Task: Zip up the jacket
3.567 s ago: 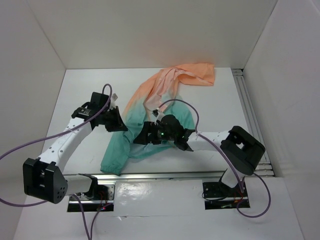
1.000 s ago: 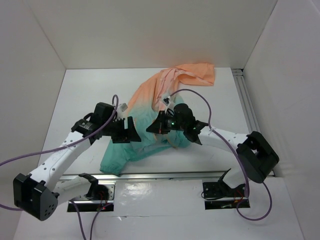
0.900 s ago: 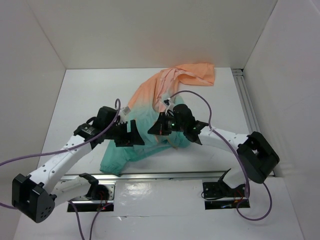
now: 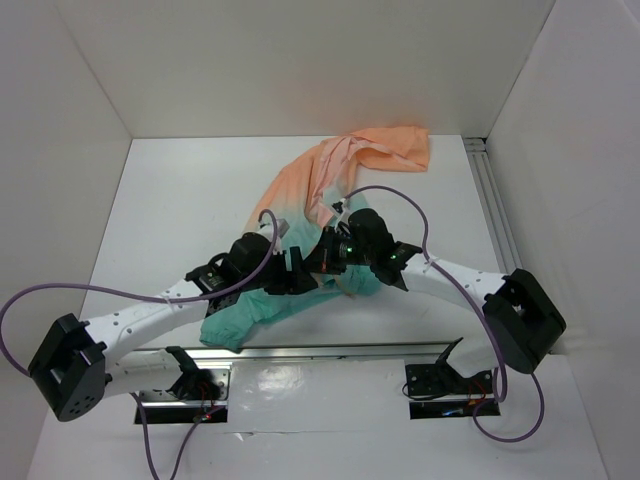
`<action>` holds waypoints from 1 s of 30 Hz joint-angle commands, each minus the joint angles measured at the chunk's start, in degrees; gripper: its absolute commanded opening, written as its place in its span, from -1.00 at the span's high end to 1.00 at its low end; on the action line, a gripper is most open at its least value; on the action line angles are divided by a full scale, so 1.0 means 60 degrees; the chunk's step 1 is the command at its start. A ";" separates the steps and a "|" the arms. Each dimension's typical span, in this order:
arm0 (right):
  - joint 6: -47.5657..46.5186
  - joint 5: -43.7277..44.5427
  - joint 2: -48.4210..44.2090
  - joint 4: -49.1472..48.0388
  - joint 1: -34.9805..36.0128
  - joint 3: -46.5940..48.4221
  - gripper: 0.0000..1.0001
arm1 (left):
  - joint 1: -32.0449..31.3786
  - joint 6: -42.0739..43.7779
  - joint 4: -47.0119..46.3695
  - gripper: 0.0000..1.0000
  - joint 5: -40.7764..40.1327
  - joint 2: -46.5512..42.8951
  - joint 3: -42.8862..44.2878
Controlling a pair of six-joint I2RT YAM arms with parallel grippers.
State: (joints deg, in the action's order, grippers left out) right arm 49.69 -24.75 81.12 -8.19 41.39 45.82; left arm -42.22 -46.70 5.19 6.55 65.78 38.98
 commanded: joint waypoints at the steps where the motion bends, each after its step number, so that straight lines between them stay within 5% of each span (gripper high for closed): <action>1: 0.0126 -0.0181 -0.0133 -0.0261 0.0075 0.0405 1.00 | -0.0039 0.0005 -0.1214 -0.55 0.0490 -0.0006 0.0022; 9: 0.0302 -0.0268 -0.0132 -0.0437 0.0075 0.0317 1.00 | -0.0039 -0.0201 -0.1468 -0.73 0.0653 -0.0109 -0.0154; 20: 0.0478 -0.0269 -0.0132 -0.0351 0.0075 0.0141 1.00 | -0.0039 -0.0025 -0.0982 -0.18 0.0021 -0.0196 -0.0066; 26: 0.0683 0.0125 -0.0044 -0.0262 0.0075 0.0053 1.00 | -0.0039 0.0063 -0.0982 -0.08 0.0329 -0.0283 -0.0066; 30: 0.0771 0.0550 0.0219 0.0323 0.0075 0.0053 1.00 | -0.0039 0.0063 -0.0982 0.24 0.0710 -0.0372 -0.0154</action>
State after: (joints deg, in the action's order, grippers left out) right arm 53.39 -23.86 81.38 -7.88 41.39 45.74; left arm -42.33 -46.78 0.19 9.10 65.28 38.22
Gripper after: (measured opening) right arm 0.023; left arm 0.400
